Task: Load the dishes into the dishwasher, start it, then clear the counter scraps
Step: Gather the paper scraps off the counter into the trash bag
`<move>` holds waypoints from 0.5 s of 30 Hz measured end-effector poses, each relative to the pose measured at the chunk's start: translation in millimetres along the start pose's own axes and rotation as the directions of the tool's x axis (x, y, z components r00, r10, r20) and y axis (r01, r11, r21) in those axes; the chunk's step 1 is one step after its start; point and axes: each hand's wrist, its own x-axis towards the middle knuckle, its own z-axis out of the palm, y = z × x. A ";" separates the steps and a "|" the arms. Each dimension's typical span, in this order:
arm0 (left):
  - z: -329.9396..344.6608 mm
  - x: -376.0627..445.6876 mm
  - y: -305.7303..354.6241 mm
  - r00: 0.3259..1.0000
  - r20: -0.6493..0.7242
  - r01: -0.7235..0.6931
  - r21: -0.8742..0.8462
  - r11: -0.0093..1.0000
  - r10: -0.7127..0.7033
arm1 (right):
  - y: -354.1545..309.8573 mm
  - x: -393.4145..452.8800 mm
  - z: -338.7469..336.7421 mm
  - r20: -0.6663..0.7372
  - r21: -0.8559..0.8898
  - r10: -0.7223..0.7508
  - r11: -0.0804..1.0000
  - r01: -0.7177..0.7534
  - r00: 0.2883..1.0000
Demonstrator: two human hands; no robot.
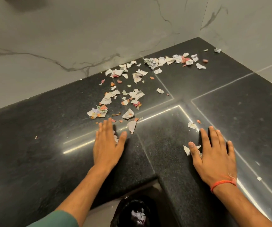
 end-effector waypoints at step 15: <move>36.0 5.2 131.4 0.913 0.082 -0.257 -0.645 0.720 0.400 | -1.5 -0.3 -3.3 -0.007 0.084 0.036 0.996 -0.035 0.999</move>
